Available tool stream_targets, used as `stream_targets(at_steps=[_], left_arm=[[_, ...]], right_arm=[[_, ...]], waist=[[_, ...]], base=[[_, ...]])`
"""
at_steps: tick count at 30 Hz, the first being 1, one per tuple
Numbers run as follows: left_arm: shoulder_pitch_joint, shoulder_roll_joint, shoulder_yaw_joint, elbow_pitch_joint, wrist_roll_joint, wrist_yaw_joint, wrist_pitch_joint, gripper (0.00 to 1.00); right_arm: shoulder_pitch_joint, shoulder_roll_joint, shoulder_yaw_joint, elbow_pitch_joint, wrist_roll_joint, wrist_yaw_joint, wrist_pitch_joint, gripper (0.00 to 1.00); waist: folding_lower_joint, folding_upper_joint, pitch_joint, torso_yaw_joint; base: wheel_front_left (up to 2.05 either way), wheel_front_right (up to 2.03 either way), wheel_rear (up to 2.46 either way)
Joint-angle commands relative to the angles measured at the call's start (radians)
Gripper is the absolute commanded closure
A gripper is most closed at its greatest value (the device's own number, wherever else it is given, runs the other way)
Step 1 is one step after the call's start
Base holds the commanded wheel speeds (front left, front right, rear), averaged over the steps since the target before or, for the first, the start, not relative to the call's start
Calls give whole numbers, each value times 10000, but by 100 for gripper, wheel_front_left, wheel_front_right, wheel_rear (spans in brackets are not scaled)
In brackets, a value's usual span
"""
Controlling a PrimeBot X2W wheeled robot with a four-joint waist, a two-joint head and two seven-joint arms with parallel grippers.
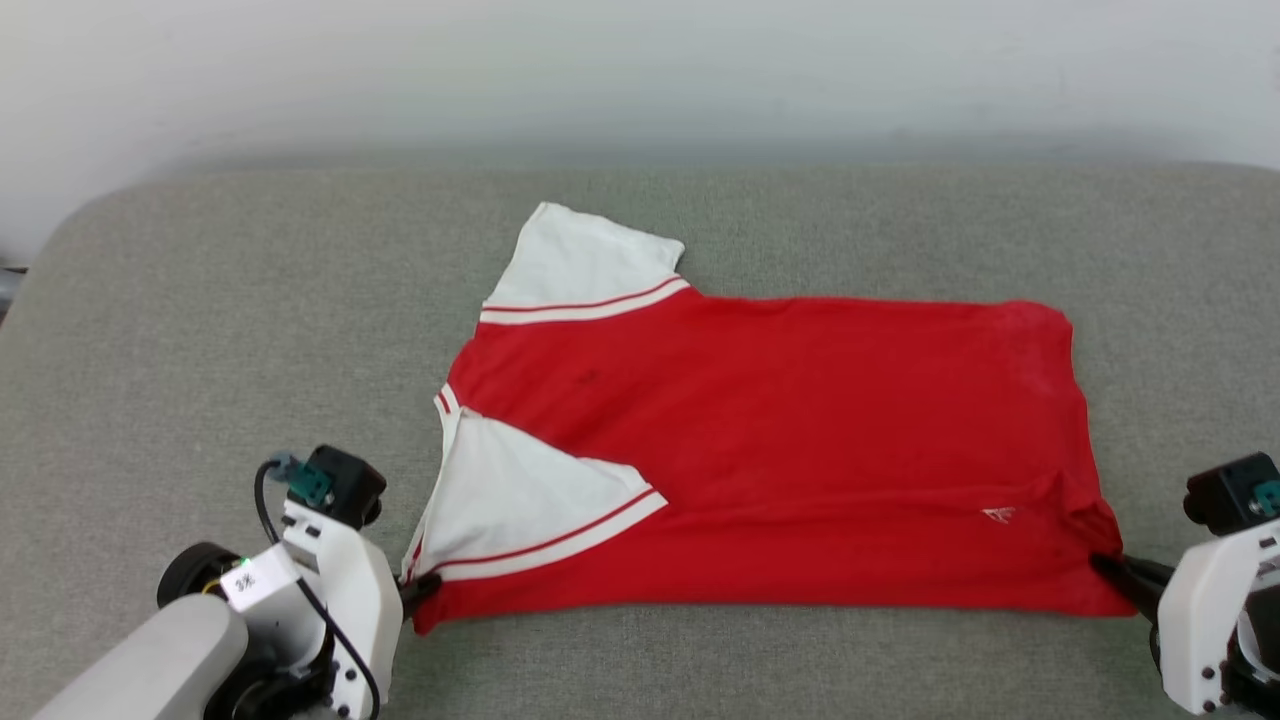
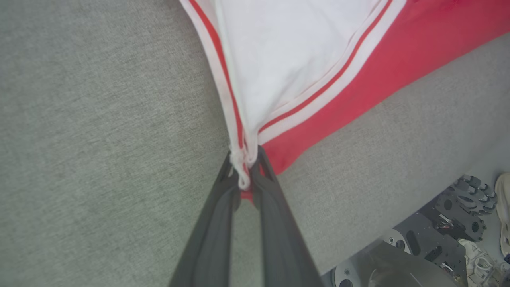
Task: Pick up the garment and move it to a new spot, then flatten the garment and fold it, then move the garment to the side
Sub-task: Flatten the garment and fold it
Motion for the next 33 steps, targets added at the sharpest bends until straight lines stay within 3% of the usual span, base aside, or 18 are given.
stream_targets(at_steps=[1, 11, 17, 26, 27, 28, 33], left_arm=[[279, 139, 51, -128, -78, 99, -28, 100], [1403, 671, 143, -1181, -454, 687, -97, 100], [1649, 525, 103, -1018, -568, 845, -205, 100], [1541, 202, -27, 48, -497, 639, -419, 100], [1494, 155, -18, 146, -450, 641, -505, 84], [1429, 139, 0, 210, -376, 613, -618, 0], [1279, 206, 119, 135, -127, 515, -1114, 0]], right_arm=[[273, -150, -74, -181, 95, -18, -38, 100], [1764, -957, -1037, -1676, 187, -20, 566, 100], [2172, -443, -1562, -1634, -198, -20, 1010, 100], [1963, 606, -1648, -679, -482, -20, 937, 100], [1953, 688, -1707, -565, -485, -20, 802, 55], [1953, 742, -1764, -497, -463, -20, 689, 0], [2225, 725, -2073, -685, -637, -16, -92, 0]], waist=[[0, 0, -182, 35], [0, 0, -348, 29], [0, 0, -25, -51], [0, 0, 231, -72], [0, 0, 205, -49], [0, 0, 156, -29], [0, 0, -272, 19]], base=[[0, 0, 0], [0, 0, 0], [0, 0, 0], [0, 0, 0], [0, 0, 0], [0, 0, 0], [0, 0, 0]])
